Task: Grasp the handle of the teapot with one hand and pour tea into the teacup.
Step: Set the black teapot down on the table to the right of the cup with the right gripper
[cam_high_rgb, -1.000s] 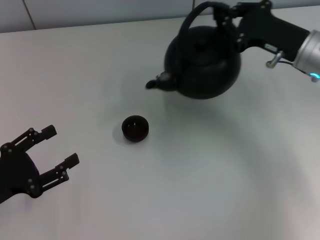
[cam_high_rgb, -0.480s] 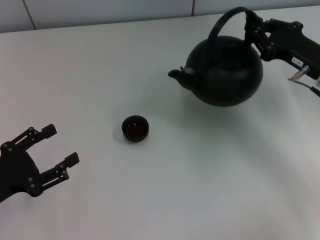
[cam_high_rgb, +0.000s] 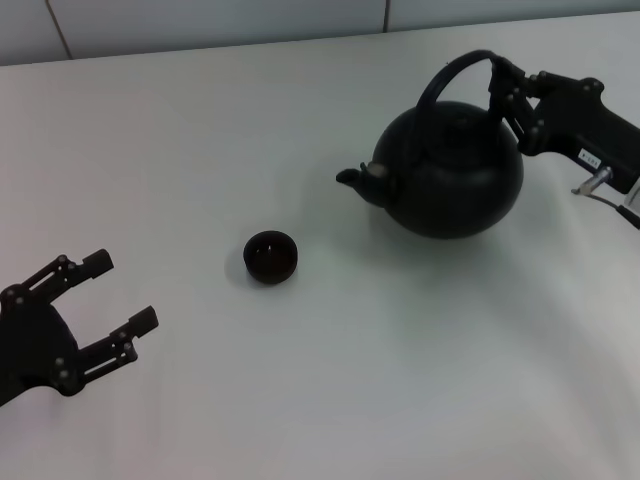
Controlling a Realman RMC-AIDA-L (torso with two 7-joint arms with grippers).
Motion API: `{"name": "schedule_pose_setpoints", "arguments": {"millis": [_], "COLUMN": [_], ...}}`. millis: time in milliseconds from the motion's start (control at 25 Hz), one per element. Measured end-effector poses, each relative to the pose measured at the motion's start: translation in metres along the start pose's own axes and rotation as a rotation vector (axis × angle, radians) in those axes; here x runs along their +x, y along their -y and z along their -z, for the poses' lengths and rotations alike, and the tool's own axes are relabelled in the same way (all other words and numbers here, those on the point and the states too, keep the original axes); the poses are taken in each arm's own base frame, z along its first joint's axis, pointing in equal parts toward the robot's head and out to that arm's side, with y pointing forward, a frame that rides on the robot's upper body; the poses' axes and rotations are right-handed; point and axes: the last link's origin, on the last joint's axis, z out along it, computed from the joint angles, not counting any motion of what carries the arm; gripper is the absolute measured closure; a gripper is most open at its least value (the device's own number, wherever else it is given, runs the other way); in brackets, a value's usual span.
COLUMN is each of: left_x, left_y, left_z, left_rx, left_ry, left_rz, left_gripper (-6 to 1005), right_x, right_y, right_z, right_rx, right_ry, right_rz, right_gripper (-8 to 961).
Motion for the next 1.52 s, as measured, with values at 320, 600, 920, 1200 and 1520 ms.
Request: {"name": "schedule_pose_setpoints", "arguments": {"millis": [320,600,920,1200,1520], "left_x": [-0.002,-0.002,-0.002,-0.002,-0.001], "left_y": [-0.002,-0.002,-0.003,-0.003,-0.003], "left_z": [0.002,0.004,0.004,0.004,0.004], "left_rx": [0.002,0.004,0.004,0.004,0.002], "left_ry": [0.004,0.006,0.005,0.002,-0.007], "left_rz": [0.005,0.006,0.006,0.007,0.007], "left_gripper": [187,187,187,187,186], "right_x": [0.013,0.02,0.024,0.027,0.03], "right_y": [-0.008,-0.013,-0.015,-0.014,-0.014], "right_z": [0.006,0.008,0.011,0.015,0.018], "right_rx": [0.021,0.034,0.047,0.087,0.091], "right_ry": [-0.003,-0.01,-0.009,-0.001,-0.012], "right_rz": [0.009,0.022,0.011,0.003,0.003], "right_gripper": [766,757,747,738,728]}}
